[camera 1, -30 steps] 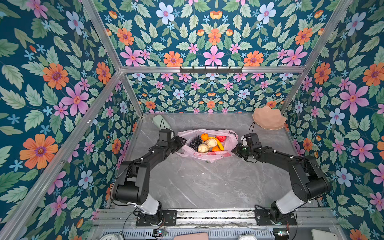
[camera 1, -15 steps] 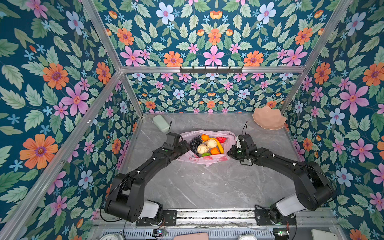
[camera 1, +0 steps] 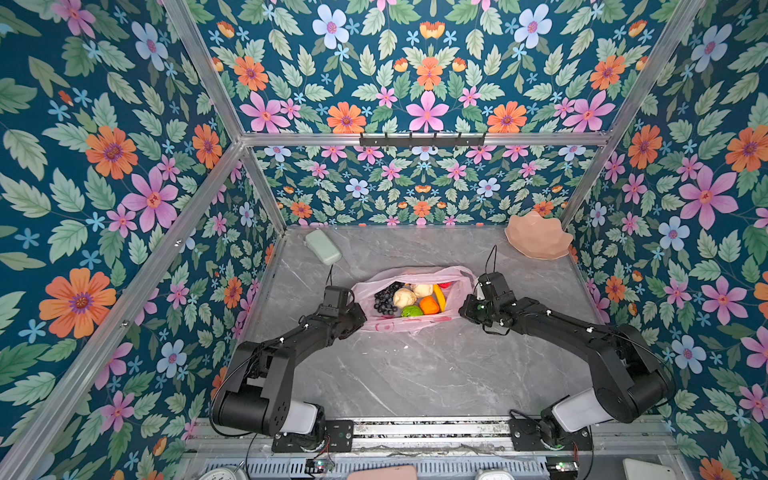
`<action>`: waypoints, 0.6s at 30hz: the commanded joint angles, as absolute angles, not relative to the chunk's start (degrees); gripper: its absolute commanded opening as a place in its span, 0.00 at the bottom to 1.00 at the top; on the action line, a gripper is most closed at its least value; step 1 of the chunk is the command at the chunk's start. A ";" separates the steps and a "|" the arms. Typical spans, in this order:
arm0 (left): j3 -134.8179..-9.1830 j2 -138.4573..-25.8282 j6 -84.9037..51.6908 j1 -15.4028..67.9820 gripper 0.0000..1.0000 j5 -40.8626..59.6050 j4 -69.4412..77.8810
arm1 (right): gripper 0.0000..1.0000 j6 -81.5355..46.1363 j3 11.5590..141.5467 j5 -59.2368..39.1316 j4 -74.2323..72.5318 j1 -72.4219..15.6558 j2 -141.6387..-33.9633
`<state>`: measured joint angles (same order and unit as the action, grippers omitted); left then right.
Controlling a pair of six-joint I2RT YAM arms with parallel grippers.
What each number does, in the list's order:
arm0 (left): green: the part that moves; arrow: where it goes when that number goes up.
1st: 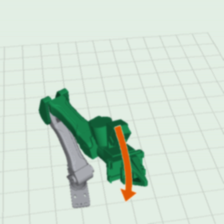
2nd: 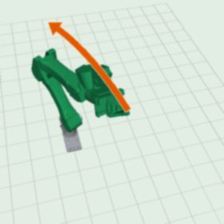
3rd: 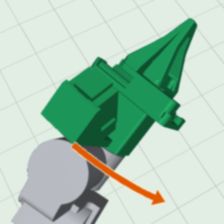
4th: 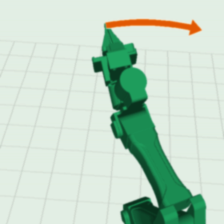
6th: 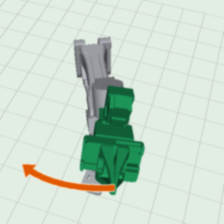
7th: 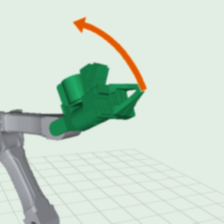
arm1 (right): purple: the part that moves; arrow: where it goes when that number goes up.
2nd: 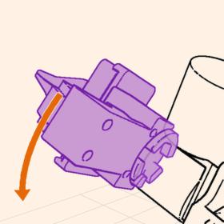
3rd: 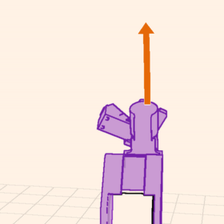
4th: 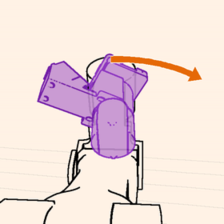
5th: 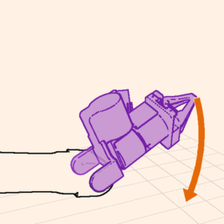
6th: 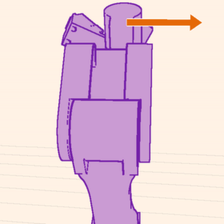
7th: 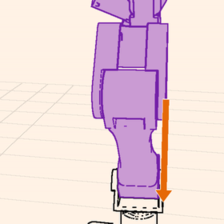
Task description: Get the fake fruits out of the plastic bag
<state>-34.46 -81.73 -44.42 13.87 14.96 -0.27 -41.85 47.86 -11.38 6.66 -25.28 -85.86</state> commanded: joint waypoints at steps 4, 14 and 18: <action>-36.02 -80.41 -38.41 13.33 0.00 11.75 -0.85 | 0.57 -19.86 53.18 -0.93 15.66 -26.10 -78.78; -40.38 -81.47 -34.39 13.31 0.00 11.69 -3.53 | 0.83 10.07 58.13 -4.00 8.03 -26.98 -77.00; -42.44 -82.41 -33.19 13.31 0.00 11.58 -5.45 | 0.84 21.15 59.52 -8.93 4.60 -27.15 -81.74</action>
<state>-41.45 -81.95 -35.29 13.45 12.21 -3.68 8.71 58.28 -4.67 8.67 -27.09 -79.83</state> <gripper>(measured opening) 0.051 0.845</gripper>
